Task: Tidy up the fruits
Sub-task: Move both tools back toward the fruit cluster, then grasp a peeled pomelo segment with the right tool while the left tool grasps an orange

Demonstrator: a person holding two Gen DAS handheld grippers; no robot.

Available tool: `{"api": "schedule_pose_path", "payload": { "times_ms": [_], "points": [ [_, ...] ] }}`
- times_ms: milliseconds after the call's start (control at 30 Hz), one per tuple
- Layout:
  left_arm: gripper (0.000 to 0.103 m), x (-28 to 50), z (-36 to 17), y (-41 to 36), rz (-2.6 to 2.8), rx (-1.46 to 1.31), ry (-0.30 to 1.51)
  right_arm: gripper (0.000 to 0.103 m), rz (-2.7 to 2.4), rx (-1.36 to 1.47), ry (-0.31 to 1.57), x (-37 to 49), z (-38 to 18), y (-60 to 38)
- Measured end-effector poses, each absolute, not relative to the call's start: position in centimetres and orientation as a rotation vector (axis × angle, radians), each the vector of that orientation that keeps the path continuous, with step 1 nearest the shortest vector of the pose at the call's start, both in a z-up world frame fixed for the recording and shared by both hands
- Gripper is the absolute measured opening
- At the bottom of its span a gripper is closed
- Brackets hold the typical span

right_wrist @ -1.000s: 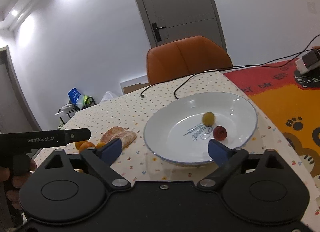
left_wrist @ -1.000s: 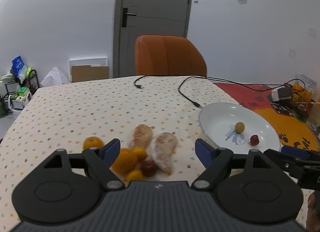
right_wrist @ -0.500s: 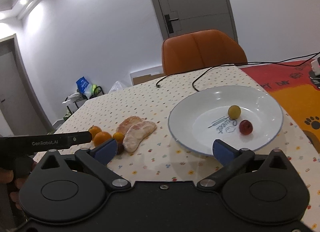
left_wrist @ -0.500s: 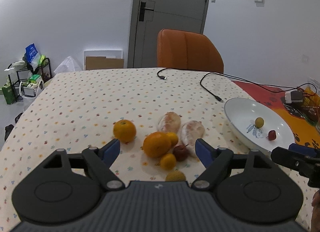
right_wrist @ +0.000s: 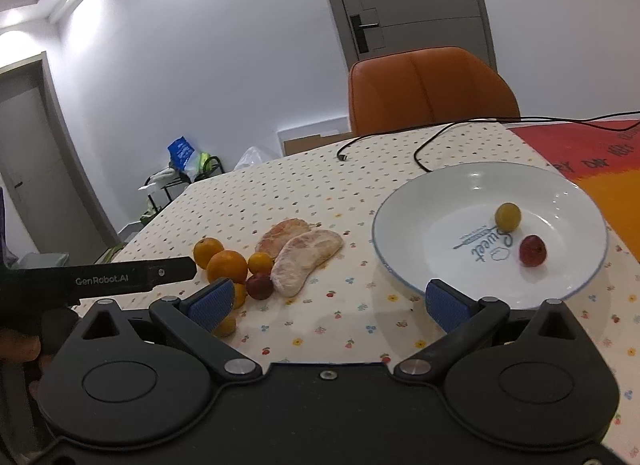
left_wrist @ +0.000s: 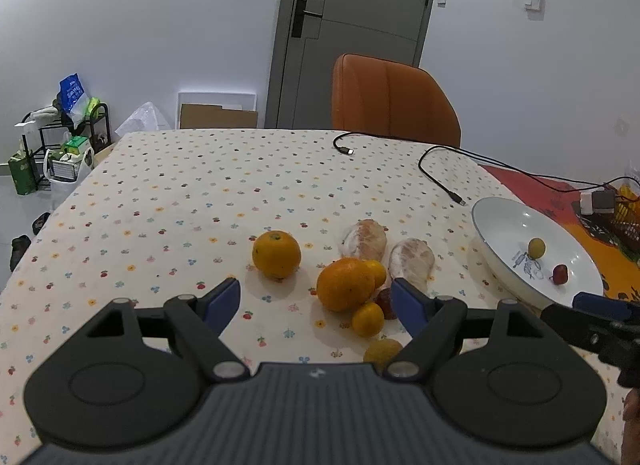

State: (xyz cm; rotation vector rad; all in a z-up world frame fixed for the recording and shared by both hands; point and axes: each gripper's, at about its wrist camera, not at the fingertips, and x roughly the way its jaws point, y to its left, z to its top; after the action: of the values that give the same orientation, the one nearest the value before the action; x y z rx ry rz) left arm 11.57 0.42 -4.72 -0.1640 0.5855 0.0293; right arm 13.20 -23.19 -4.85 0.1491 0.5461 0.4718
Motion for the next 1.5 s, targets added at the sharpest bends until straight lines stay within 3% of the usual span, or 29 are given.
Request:
{"api": "schedule_pose_path", "payload": {
  "times_ms": [167, 300, 533, 800, 833, 867, 1500],
  "points": [
    [0.080, 12.2, -4.9, 0.3, 0.020, -0.158, 0.587, 0.101, 0.482, 0.134, 0.549, 13.7, -5.1, -22.4],
    [0.077, 13.1, -5.3, 0.2, 0.001, -0.174, 0.594, 0.090, 0.501, 0.134, 0.565, 14.4, -5.3, -21.9],
    [0.062, 14.7, -5.7, 0.3, -0.033, -0.181, 0.616, 0.078, 0.521, 0.158, 0.583, 15.7, -5.6, -21.3],
    [0.059, 16.2, -6.6, 0.1, -0.080, -0.205, 0.662, 0.074, 0.532, 0.165, 0.599, 17.2, -5.7, -19.9],
    [0.053, 16.4, -6.8, 0.2, -0.083, -0.209, 0.668, 0.073, 0.532, 0.164, 0.602, 17.4, -5.8, -19.7],
    [0.040, 16.5, -7.0, 0.2, -0.083, -0.211, 0.674, 0.073, 0.531, 0.165, 0.606, 17.6, -5.9, -19.5],
    [0.039, 15.8, -6.8, 4.1, -0.052, -0.266, 0.645, 0.059, 0.451, 0.119, 0.655, 20.3, -7.0, -15.7]
  ]
}}
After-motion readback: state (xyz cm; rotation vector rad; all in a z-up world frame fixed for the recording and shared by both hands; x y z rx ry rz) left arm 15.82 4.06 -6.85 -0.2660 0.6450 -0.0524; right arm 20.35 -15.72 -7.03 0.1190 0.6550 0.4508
